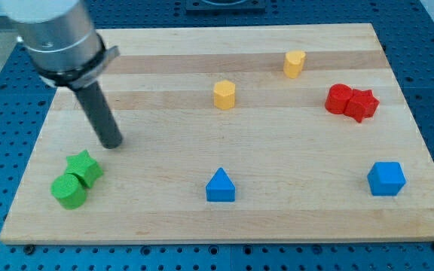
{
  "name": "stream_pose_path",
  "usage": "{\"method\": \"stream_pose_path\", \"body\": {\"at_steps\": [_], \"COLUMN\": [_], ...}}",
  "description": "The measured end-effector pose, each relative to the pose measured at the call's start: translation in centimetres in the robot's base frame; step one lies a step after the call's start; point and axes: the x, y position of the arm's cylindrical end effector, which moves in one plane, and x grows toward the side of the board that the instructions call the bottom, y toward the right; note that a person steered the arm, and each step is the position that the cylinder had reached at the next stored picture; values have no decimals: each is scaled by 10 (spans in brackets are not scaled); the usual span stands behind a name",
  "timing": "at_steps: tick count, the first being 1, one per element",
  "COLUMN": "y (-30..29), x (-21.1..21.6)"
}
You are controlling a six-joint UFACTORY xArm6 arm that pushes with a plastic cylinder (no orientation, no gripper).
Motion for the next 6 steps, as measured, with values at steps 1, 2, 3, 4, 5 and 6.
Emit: {"method": "stream_pose_path", "body": {"at_steps": [1, 2, 3, 4, 5, 6], "y": [38, 54, 81, 125, 161, 187], "x": [29, 61, 80, 81, 81, 90]}}
